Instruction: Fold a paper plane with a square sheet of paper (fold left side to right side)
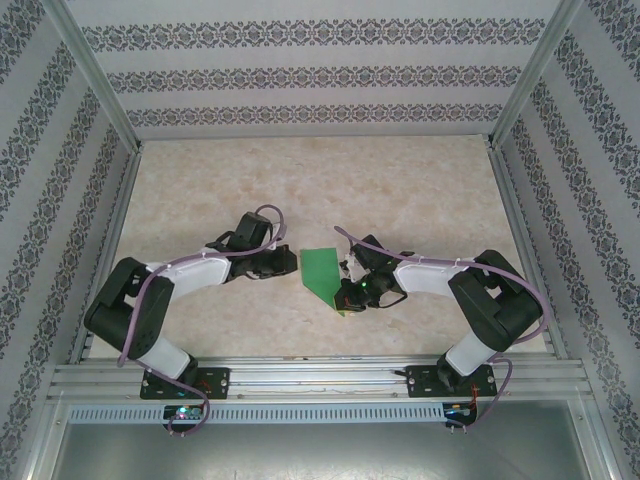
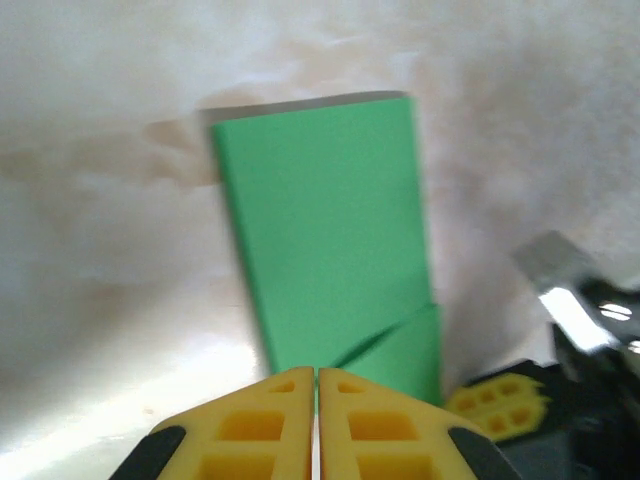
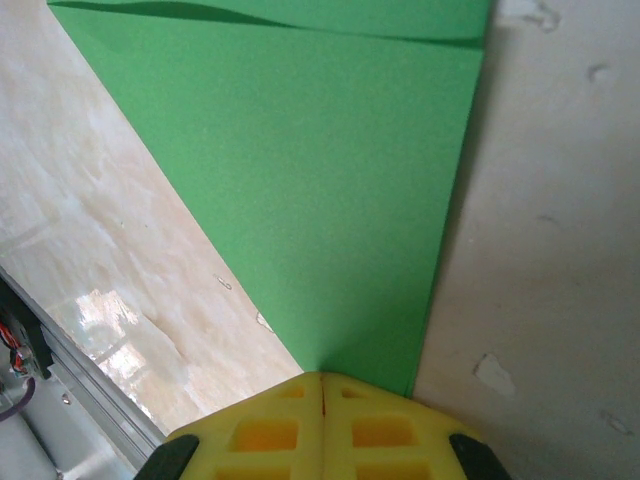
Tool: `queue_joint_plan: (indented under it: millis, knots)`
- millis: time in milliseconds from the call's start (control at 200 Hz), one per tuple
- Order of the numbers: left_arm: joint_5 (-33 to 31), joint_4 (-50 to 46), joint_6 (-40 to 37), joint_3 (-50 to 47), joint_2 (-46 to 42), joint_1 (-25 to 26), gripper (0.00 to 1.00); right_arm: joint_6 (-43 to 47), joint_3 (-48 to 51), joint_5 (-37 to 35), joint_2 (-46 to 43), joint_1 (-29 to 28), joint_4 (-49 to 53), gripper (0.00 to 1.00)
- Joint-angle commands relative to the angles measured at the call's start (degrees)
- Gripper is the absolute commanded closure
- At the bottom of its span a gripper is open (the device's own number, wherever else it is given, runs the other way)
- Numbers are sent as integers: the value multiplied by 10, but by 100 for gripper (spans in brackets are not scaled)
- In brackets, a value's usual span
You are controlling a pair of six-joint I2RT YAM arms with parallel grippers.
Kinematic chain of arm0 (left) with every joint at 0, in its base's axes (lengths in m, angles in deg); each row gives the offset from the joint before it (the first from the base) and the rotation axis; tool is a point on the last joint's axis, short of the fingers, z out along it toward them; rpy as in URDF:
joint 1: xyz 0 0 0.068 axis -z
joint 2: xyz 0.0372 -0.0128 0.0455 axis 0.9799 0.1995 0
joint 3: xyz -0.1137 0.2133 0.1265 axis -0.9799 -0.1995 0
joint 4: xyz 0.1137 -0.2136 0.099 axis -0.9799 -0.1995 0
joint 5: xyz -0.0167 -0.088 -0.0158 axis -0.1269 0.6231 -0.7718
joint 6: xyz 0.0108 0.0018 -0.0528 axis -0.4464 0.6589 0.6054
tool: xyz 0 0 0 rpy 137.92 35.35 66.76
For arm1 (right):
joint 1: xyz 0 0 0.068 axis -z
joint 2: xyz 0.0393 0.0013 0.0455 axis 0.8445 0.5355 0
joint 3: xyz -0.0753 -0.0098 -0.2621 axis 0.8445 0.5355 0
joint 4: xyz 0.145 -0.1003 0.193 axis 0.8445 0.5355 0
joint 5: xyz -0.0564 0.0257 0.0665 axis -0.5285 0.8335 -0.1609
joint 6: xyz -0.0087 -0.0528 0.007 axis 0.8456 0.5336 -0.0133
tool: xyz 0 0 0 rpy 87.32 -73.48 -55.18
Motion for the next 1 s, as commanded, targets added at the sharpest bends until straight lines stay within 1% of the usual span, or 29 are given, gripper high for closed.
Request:
queue_joint_plan:
  millis: [0,125,300,425,605,844,999]
  knots:
    - [24,3,-1,7,-3,39,90,-6,11,-57,20,-5,48,100]
    - [22,18,14,11,27,75,90,-7,14,-60,19,-5,47,100]
    - [26,42,22,22,78,95,90,-6,14,-55,21,-5,44,100]
    - [12,41,23,26,100,97,90,-9,13,-46,17,-6,37,100]
    - [-18,15,24,24,118,97,90,-11,-1,-22,-4,-7,32,100]
    - [-29,0,30,17,128,97,90,-15,-24,-1,-33,-8,23,100]
    - [-34,-4,33,14,130,97,90,-26,-34,-2,-20,-11,-6,100]
